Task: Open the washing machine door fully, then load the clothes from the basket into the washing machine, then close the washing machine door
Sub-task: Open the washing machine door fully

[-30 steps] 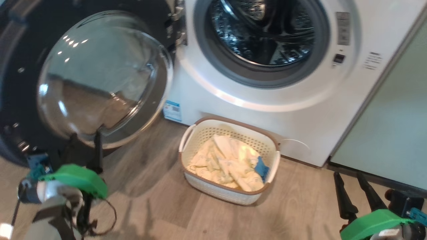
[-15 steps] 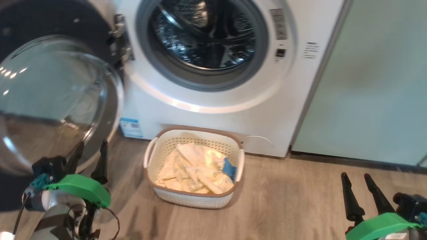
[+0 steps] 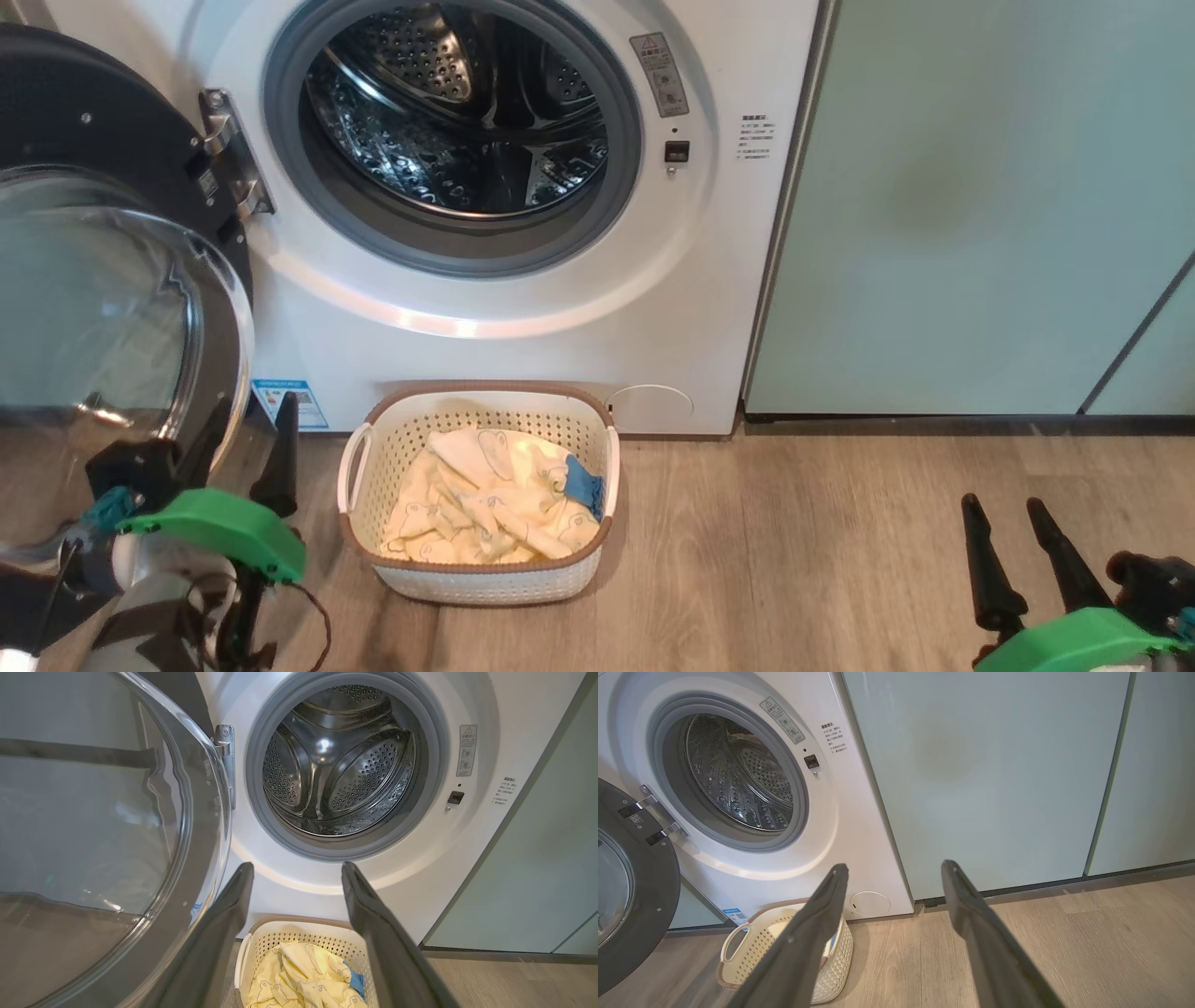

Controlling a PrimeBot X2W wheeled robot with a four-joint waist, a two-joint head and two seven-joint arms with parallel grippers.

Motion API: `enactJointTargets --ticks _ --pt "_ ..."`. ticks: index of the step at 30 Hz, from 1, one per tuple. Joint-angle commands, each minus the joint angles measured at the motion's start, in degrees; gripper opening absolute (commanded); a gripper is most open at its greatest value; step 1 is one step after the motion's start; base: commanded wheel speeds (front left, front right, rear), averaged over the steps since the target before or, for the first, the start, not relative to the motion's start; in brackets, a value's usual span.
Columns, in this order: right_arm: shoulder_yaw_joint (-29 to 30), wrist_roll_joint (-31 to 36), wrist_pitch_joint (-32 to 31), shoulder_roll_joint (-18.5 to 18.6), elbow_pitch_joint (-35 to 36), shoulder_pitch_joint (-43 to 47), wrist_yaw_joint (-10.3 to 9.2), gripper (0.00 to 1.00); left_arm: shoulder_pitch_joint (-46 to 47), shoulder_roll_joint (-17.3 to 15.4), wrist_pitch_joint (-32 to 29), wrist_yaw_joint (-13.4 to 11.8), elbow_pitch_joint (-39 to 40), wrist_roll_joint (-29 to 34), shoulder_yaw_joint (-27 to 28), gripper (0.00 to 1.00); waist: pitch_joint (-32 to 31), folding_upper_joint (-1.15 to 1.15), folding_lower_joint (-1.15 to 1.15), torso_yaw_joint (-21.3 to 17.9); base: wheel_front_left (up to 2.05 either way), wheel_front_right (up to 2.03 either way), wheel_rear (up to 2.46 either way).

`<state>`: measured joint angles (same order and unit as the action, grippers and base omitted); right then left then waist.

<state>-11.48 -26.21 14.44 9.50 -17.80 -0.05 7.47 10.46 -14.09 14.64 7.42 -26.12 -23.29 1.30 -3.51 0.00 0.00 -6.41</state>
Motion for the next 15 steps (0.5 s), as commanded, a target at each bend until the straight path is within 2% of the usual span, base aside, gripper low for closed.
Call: enactJointTargets --ticks 1,15 --pt "-0.74 0.45 0.56 0.76 2.10 -1.78 0.02 1.00 1.94 -2.47 0.36 0.06 1.37 -0.14 2.10 1.00 -0.03 0.00 0.00 -0.22 0.00 0.00 0.00" --pt "0.06 0.81 0.56 0.41 2.43 -1.75 0.02 1.00 2.28 -2.53 0.36 0.06 0.80 0.65 2.23 1.00 -0.39 0.00 0.00 -0.76 0.00 0.00 0.00"
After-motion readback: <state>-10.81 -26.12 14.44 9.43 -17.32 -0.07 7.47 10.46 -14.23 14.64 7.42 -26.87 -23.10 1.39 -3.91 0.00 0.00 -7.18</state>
